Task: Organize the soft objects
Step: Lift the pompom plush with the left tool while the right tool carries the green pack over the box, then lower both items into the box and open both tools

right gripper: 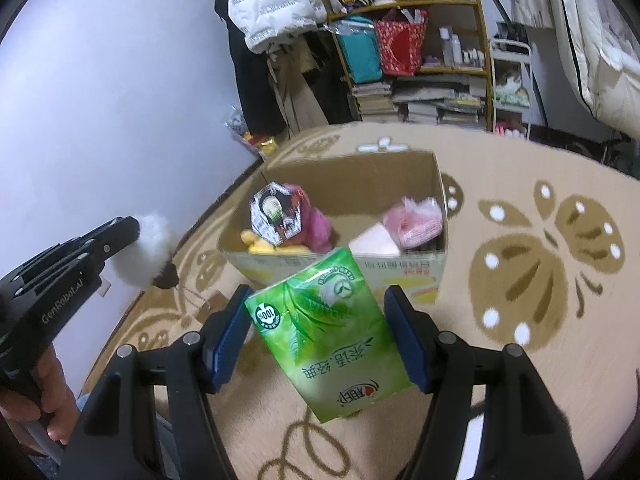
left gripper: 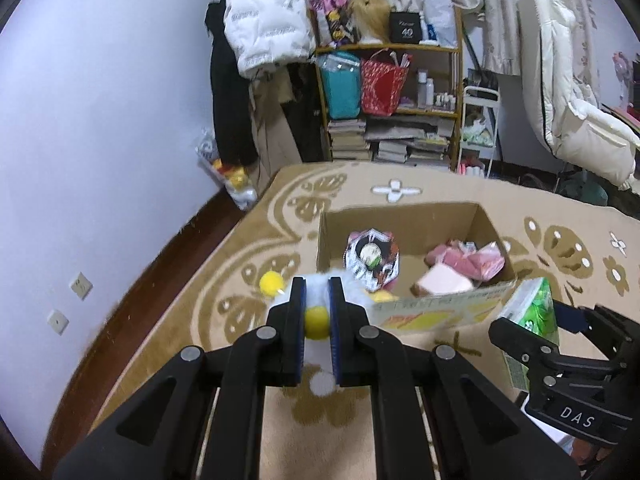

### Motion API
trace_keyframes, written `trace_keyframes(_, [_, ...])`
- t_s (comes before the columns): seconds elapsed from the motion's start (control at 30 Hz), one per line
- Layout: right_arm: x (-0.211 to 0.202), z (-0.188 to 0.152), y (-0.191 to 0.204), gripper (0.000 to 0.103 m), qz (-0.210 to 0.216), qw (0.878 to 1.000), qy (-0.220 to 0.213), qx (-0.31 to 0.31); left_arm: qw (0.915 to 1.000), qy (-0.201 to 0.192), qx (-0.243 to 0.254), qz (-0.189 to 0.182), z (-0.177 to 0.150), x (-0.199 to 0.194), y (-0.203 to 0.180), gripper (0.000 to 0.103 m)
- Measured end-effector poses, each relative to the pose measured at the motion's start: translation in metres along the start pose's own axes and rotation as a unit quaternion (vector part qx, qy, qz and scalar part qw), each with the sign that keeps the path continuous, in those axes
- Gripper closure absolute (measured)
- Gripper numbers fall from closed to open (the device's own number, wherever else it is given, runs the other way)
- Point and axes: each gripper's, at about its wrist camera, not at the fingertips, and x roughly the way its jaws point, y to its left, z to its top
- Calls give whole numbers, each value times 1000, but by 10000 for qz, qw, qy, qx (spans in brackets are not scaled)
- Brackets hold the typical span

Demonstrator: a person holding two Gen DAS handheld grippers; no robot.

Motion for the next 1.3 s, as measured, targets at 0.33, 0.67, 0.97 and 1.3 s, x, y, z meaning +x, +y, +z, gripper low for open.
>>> trace_keyframes(0.33, [-19, 52, 15, 32, -11, 9986, -436, -291, 9987, -460, 235, -7, 43, -17, -11, 94])
trace_keyframes(0.67, [-27, 93, 21, 32, -220, 9949, -693, -692, 9950, -902, 438, -6, 85, -14, -19, 94])
trace_keyframes(0.97, [0, 104, 6, 32, -308, 9929, -749, -869, 9919, -1205, 378, -97, 99, 8, -29, 94])
trace_keyframes(1.3, [42, 94, -21, 32, -197, 9972, -543, -468, 9945, -941, 179, -418, 92, 53, -37, 93])
